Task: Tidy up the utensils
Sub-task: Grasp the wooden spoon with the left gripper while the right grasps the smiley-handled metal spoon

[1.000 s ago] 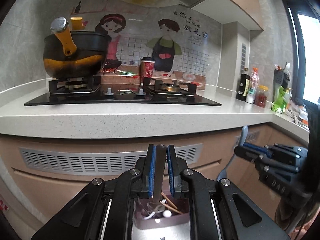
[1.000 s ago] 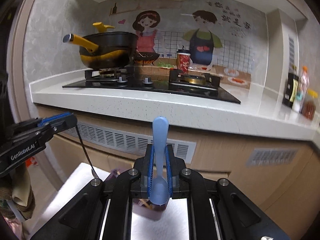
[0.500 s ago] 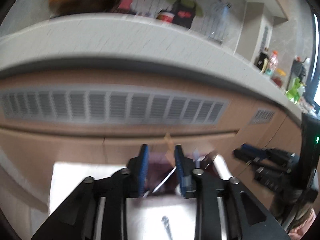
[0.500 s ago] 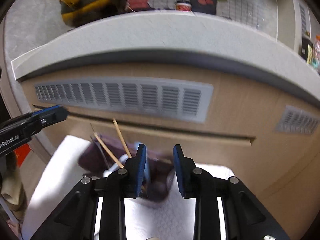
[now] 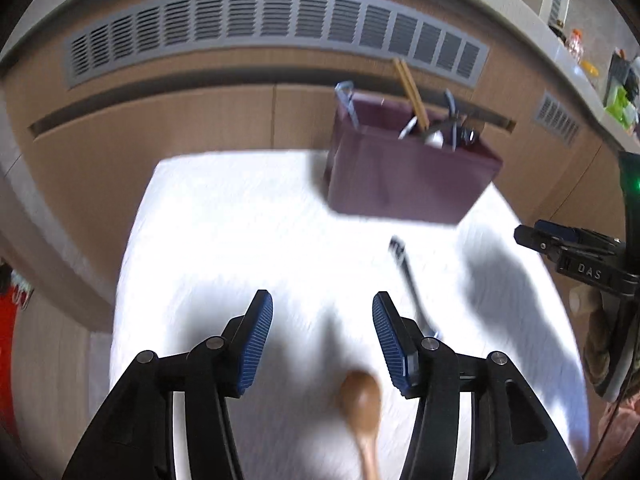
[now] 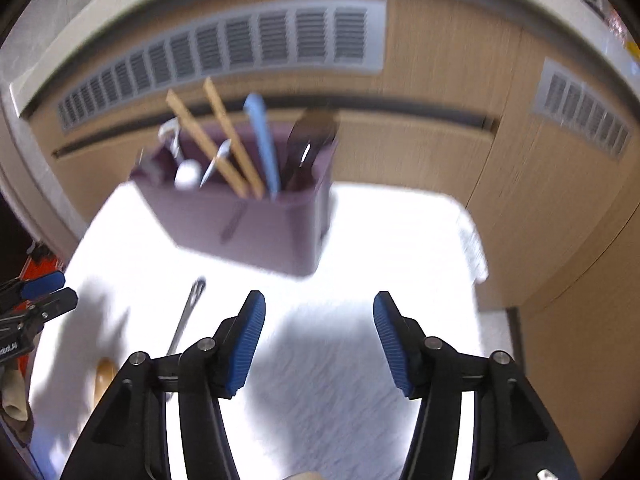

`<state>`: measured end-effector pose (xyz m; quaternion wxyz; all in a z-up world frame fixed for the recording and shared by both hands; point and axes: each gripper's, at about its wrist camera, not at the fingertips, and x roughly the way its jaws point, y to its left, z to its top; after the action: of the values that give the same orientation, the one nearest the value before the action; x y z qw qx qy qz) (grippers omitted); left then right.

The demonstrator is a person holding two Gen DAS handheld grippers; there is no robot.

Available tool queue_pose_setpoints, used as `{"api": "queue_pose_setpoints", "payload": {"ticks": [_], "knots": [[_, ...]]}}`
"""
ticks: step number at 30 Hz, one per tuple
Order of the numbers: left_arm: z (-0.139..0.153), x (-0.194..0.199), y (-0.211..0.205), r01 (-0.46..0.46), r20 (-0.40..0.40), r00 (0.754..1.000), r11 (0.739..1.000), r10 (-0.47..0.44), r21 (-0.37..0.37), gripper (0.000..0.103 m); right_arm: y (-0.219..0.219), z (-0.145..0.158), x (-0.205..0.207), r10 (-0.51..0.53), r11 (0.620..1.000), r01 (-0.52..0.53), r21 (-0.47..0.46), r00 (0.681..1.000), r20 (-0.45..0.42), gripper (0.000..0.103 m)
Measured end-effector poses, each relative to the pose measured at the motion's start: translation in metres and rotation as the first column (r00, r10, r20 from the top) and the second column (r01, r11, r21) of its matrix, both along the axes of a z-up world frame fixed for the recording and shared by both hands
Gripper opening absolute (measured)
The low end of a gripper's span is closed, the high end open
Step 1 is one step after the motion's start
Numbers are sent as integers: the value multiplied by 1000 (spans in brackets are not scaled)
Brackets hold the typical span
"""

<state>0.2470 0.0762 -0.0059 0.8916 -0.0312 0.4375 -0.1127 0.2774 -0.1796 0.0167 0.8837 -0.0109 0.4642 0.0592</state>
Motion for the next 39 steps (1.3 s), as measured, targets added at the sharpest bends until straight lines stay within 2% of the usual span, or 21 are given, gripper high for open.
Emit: {"api": "queue_pose_setpoints", "payload": {"ticks": [6, 10, 12, 17, 21, 23, 26, 28, 30, 33, 35, 38, 39], "knots": [[-16, -31, 10, 5, -72, 997, 1000, -4, 12, 57, 46, -34, -13, 67, 997, -64, 36, 994, -87, 54], [-24, -43, 13, 3, -102, 995, 1000, 1, 30, 65, 76, -48, -16, 114, 992, -106, 71, 985, -127, 54], [-28, -48, 12, 13, -114, 993, 999, -8, 41, 65, 87, -53, -14, 132, 989, -121, 85, 981, -139, 54], [-31, -52, 2, 47, -126, 991, 998, -42, 41, 65, 101, -62, -9, 150, 989, -147, 33, 980, -132, 59], [-33, -50, -8, 72, -141, 988, 997, -68, 22, 65, 91, -65, -19, 142, 988, -148, -37, 983, -120, 59], [-33, -46, -14, 82, -143, 986, 997, -81, 5, 65, 74, -66, -25, 119, 991, -125, -52, 986, -114, 68], [-33, -39, -24, 102, -141, 985, 995, -103, -9, 65, 46, -68, -38, 72, 994, -80, -75, 991, -110, 72], [-36, -33, -30, 107, -151, 983, 994, -107, -9, 63, 33, -67, -48, 55, 995, -65, -80, 992, -113, 73], [-41, -27, -36, 105, -163, 981, 995, -102, 5, 54, 21, -68, -60, 43, 995, -54, -86, 991, -124, 81], [-44, -23, -41, 103, -162, 982, 994, -98, 23, 50, 9, -71, -76, 43, 996, -53, -66, 988, -146, 92], [-43, -21, -42, 104, -163, 982, 994, -100, 16, 40, 5, -74, -84, 40, 997, -49, -56, 988, -150, 100], [-43, -18, -43, 99, -156, 983, 995, -93, 30, 31, 1, -74, -90, 49, 997, -56, -47, 989, -143, 102], [-42, -17, -43, 99, -156, 983, 995, -94, 26, 31, 3, -74, -90, 53, 997, -60, -49, 989, -138, 102]]}}
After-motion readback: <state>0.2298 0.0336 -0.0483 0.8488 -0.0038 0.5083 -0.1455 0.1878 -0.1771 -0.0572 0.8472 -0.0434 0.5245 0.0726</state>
